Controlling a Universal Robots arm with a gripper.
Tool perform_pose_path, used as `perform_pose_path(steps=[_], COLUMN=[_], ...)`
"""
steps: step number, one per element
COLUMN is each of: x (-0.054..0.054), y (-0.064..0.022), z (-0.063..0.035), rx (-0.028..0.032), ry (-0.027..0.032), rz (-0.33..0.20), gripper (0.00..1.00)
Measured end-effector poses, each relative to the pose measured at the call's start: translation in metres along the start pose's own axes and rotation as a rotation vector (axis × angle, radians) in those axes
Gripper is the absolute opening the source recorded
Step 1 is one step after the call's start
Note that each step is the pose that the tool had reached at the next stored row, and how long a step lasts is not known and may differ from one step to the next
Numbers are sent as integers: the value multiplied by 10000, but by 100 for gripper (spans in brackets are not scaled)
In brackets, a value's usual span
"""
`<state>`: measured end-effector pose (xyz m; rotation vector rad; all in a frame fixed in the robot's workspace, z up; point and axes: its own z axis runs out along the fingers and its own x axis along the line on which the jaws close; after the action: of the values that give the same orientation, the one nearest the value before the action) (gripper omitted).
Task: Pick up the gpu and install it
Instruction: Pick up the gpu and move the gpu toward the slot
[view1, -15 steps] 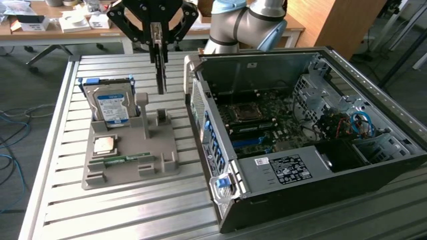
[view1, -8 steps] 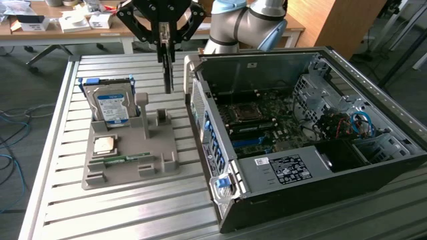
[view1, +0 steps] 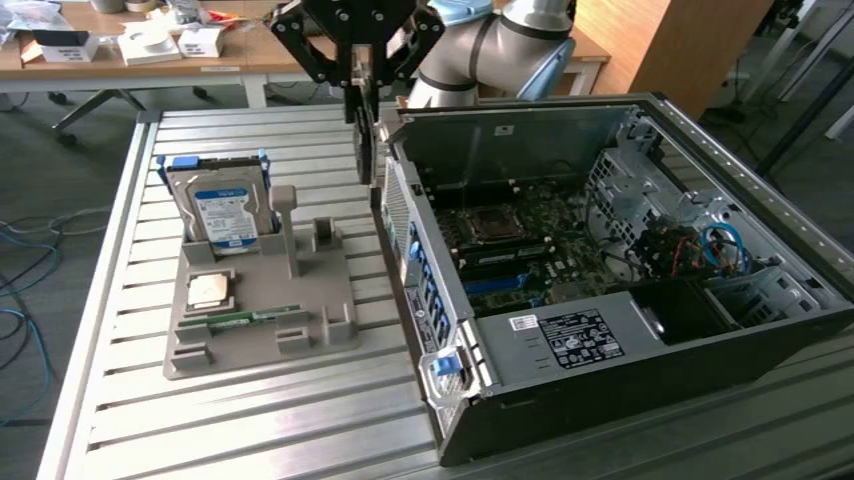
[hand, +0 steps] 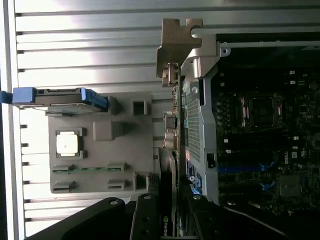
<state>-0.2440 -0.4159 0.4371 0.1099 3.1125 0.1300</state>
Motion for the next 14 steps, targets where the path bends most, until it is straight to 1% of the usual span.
perform_pose_path(steps=[7,14], x=[-266,-557], y=[18,39], z=[7,15], rx=[-9,-24], ry=[1,1], rz=[-1,1], gripper=[26,26])
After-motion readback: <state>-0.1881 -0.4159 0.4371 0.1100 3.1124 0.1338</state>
